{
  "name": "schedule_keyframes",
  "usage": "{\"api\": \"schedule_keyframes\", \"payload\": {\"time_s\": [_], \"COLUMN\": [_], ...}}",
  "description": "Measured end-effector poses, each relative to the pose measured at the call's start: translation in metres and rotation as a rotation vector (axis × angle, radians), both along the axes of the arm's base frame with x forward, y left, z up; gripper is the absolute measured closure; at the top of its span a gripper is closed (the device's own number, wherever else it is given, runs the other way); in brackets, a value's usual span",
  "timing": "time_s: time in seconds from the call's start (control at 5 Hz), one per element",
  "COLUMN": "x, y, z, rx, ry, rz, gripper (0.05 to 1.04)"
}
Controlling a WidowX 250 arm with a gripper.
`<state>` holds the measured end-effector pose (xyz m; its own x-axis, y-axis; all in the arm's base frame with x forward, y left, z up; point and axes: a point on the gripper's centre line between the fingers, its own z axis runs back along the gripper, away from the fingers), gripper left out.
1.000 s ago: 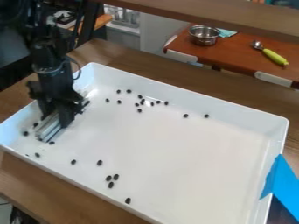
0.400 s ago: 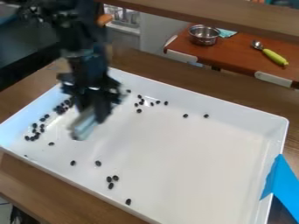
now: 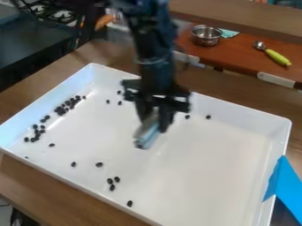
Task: Sweep into pile
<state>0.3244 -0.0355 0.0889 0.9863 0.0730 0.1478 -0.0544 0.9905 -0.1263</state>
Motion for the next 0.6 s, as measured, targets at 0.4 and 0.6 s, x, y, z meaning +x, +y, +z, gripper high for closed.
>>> {"api": "schedule_keyframes", "payload": {"time_s": [0.4, 0.6], "x": [0.028, 0.031], "y": [-0.042, -0.052], "z": [-0.008, -0.018], "rx": [-0.012, 0.006], "ry": [0.010, 0.009], "rz": [0.029, 0.038], "gripper": [0.691, 0.691]}}
